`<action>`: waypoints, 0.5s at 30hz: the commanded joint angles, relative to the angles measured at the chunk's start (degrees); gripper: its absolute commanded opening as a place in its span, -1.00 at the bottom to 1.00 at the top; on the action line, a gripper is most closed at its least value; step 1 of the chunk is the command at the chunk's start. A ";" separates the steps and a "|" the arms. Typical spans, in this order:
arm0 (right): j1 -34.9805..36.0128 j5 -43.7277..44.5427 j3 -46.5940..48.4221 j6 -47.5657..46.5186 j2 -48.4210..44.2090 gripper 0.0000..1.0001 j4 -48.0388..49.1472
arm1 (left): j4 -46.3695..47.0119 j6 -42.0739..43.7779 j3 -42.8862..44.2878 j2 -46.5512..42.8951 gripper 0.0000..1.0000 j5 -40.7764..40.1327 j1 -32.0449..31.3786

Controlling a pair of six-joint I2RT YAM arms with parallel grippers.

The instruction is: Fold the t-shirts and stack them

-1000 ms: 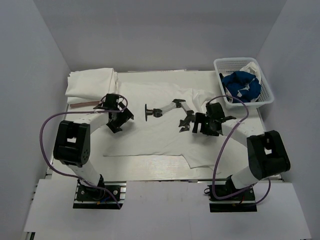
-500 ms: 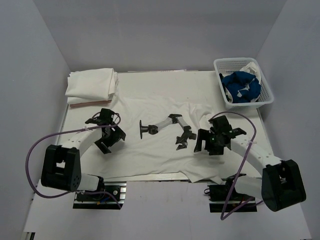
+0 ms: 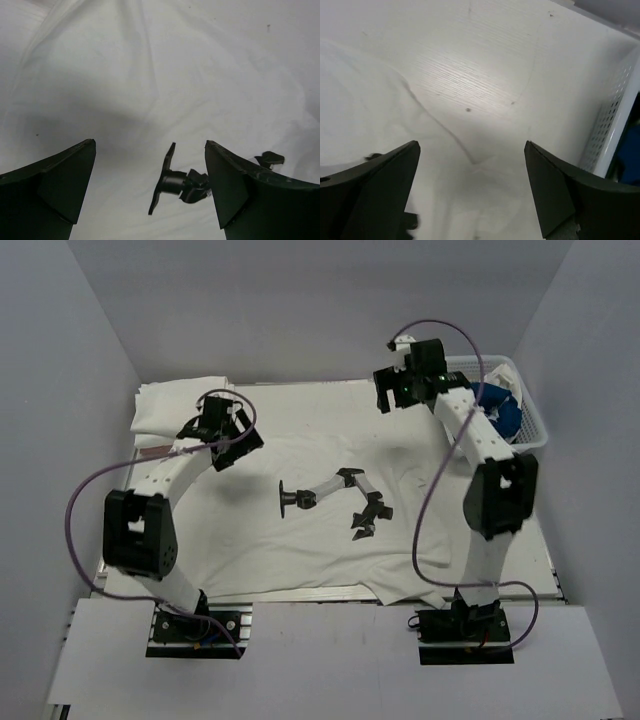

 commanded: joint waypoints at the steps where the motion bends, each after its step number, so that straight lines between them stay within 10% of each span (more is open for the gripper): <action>1: -1.55 -5.10 12.57 -26.88 13.70 0.81 -16.56 | -2.34 4.75 3.47 5.08 1.00 2.16 -0.25; 11: -5.33 -5.63 13.59 -30.64 24.99 0.81 -20.12 | -0.94 7.65 2.24 10.53 1.00 7.69 -0.25; 15: -6.47 -6.77 12.44 -28.01 26.14 0.44 -21.43 | -0.94 7.65 2.24 12.64 1.00 8.84 -0.25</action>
